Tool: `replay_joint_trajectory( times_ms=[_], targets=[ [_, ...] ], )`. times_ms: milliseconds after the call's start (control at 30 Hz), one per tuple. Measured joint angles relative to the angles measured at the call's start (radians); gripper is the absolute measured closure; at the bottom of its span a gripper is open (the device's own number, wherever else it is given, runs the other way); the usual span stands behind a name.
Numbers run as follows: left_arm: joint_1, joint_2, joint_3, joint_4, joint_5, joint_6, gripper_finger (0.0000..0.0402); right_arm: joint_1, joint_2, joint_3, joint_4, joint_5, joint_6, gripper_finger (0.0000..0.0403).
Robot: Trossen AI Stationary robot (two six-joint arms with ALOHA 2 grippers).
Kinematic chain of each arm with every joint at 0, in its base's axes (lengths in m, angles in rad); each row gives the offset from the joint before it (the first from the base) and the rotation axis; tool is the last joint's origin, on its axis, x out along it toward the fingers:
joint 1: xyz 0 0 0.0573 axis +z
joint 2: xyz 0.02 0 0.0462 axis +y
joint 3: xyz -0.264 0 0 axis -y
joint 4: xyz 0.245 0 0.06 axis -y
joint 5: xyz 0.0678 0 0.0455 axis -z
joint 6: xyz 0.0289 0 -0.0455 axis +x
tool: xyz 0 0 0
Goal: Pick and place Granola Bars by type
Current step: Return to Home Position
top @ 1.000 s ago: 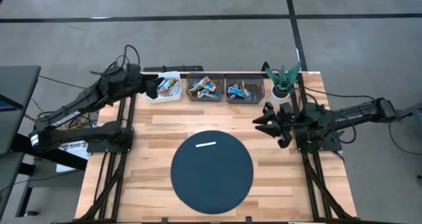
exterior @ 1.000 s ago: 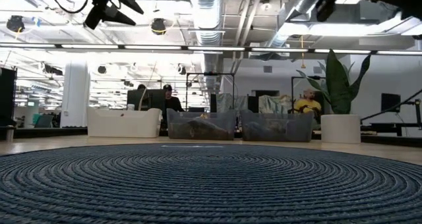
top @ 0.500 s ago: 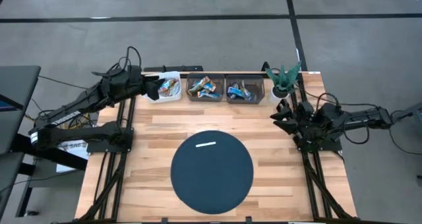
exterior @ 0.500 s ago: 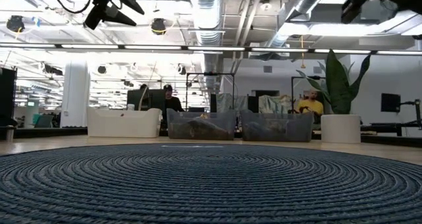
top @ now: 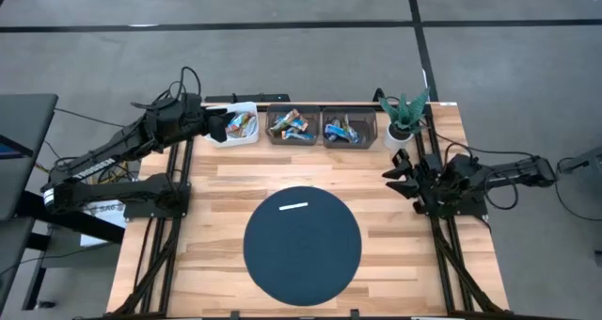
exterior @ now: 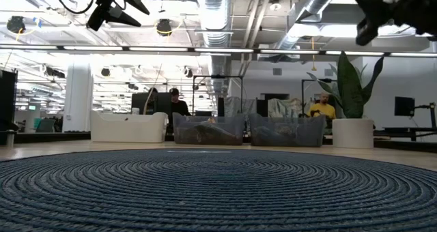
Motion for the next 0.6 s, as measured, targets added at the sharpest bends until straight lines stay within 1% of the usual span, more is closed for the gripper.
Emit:
replay_joint_trajectory(
  times_ms=[100, 167, 333, 433, 600],
  targets=[
    [0.000, 0.000, 0.000, 0.000, 0.002, -0.002, 0.0210, 0.000, -0.017, -0.050, 0.037, 0.000, -0.009, 0.0282],
    [0.000, 0.000, 0.000, 0.000, 0.009, -0.011, 0.0210, 0.000, -0.031, -0.058, 0.023, 0.000, -0.023, 0.0282],
    [-0.015, 0.000, 0.000, -0.004, 0.009, -0.017, 0.0211, -0.002, -0.053, -0.059, -0.081, 0.000, -0.054, 0.0282],
    [-0.028, 0.000, 0.000, -0.004, 0.009, -0.016, 0.0214, -0.001, -0.071, -0.059, -0.191, 0.009, -0.054, 0.0282],
    [-0.048, 0.000, 0.000, -0.005, 0.008, -0.001, 0.0223, -0.001, -0.090, -0.059, -0.348, 0.103, -0.067, 0.0282]
  ],
)
